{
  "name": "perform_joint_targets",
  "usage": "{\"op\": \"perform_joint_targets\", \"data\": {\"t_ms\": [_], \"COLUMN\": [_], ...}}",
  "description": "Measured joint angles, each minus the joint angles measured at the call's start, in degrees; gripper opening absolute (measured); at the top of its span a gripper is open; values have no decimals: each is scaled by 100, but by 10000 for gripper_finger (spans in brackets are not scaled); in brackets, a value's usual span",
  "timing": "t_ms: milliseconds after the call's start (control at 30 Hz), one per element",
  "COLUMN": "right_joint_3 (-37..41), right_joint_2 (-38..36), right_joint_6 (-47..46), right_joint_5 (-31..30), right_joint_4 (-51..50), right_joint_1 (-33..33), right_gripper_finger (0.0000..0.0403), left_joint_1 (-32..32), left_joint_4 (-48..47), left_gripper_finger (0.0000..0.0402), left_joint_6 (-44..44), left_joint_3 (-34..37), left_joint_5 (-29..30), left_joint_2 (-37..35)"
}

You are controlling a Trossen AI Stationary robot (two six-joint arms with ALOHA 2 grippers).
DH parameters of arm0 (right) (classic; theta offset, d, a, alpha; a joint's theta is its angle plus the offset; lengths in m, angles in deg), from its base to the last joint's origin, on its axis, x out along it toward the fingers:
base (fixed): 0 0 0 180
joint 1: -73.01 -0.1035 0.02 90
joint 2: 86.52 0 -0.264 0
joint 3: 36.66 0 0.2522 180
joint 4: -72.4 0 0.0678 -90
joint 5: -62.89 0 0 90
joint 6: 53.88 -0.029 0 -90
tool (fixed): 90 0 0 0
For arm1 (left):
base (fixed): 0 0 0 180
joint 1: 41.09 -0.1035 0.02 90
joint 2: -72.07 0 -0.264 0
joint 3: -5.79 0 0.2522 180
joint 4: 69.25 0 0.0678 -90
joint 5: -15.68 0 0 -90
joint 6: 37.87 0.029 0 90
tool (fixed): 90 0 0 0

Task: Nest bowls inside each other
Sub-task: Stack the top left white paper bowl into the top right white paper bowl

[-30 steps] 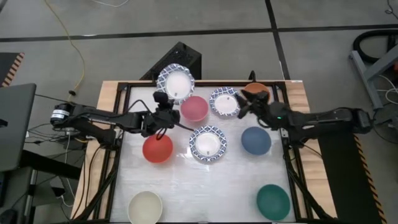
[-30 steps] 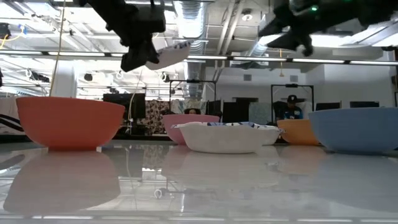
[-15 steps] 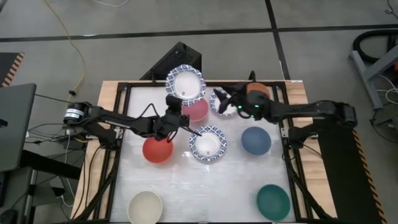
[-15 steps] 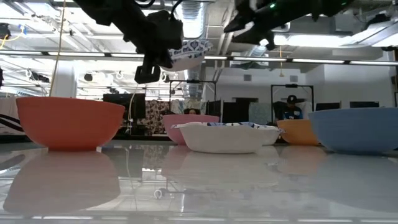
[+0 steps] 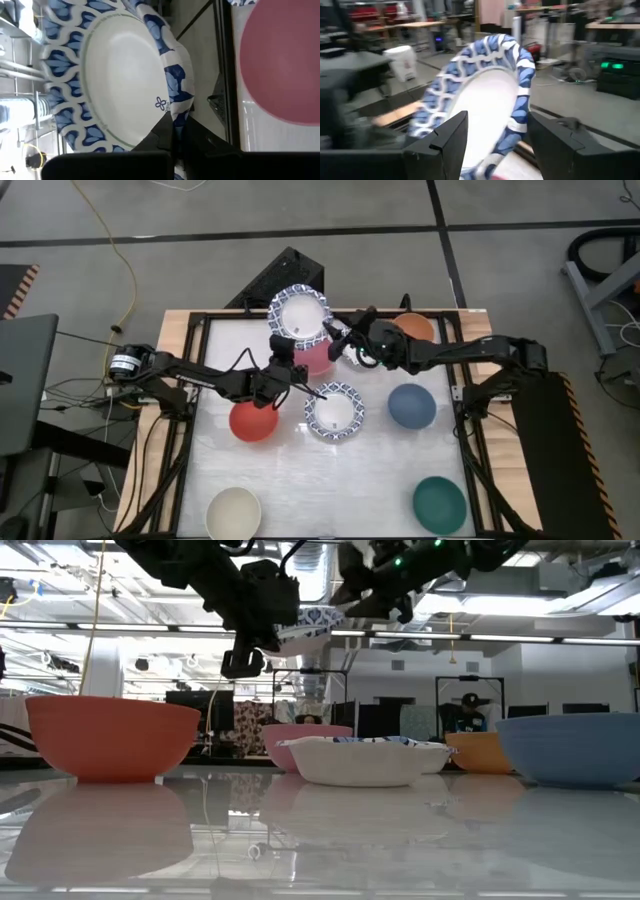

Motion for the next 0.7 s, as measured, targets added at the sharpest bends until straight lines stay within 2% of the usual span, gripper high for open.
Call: {"op": "perform_joint_targets", "data": {"t_ms": [167, 700], "right_joint_3": [-1, 2], "right_joint_2": [210, 161], "right_joint_6": [183, 316], "right_joint_5": [-171, -330], "right_joint_4": [88, 176], "right_joint_1": [164, 329], "right_gripper_finger": [224, 224], "left_joint_1": [13, 10], "left_joint_4": [-12, 33], "left_gripper_finger": [0, 0], "left_joint_6": [22, -203], "left_joint_3": [0, 0], "left_joint_5": [-4, -128], "left_joint_2": [0, 0]}}
